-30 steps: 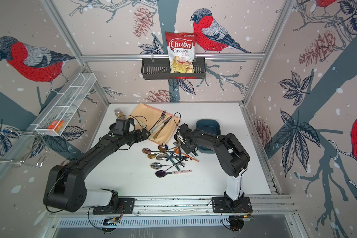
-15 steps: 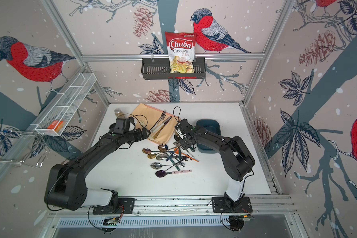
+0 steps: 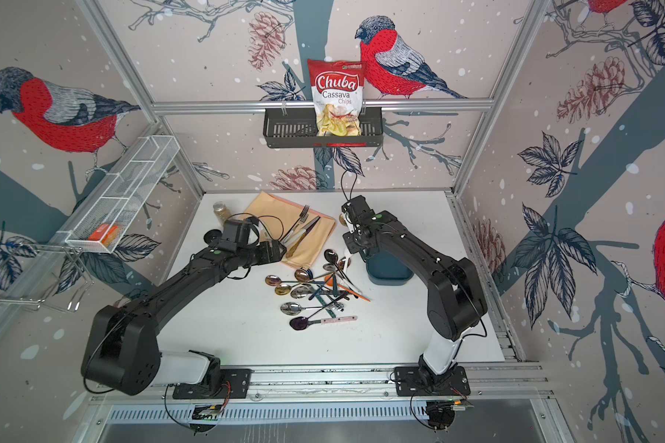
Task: Put the spoon into the storage box
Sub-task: Place the spoon in the storage box.
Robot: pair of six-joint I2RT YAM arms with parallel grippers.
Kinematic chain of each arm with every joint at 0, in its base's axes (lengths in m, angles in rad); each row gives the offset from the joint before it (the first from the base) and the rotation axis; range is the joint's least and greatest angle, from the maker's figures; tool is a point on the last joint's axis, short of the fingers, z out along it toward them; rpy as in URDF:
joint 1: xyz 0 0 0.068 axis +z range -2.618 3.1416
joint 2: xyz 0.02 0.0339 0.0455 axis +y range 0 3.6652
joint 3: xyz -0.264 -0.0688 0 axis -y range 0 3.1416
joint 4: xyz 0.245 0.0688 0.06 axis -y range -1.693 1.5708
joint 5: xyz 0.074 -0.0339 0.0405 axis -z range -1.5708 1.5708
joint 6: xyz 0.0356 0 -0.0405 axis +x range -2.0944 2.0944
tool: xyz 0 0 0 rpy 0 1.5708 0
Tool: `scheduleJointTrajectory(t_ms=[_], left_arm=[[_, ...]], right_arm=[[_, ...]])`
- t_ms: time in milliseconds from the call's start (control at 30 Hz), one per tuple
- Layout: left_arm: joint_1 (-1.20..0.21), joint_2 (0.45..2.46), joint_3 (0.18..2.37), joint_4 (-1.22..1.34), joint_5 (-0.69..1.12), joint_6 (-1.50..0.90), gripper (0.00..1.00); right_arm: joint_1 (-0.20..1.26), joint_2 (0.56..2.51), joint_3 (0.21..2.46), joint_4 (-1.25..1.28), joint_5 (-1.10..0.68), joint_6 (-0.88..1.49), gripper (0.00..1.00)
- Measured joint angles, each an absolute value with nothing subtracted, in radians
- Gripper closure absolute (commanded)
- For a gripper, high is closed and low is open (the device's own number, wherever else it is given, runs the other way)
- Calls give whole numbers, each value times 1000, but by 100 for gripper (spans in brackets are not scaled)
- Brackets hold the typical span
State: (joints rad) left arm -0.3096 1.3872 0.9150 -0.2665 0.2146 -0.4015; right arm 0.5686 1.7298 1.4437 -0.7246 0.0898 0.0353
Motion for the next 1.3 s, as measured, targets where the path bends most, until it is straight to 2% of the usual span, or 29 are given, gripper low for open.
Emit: scheduleJointTrajectory(t_ms=[600,900,1300], left_arm=[[-418,1384,924,-222,94,-332,4],[-419,1384,922,-222,74,-322,4],[-420,1386,922,-222,59,-322,4]], right_arm=[[359,1688,1196,-688,18,237,93],[299,1773,1215,-636,-4,233,91],[292,1856,1221,-622,-27,207,89]])
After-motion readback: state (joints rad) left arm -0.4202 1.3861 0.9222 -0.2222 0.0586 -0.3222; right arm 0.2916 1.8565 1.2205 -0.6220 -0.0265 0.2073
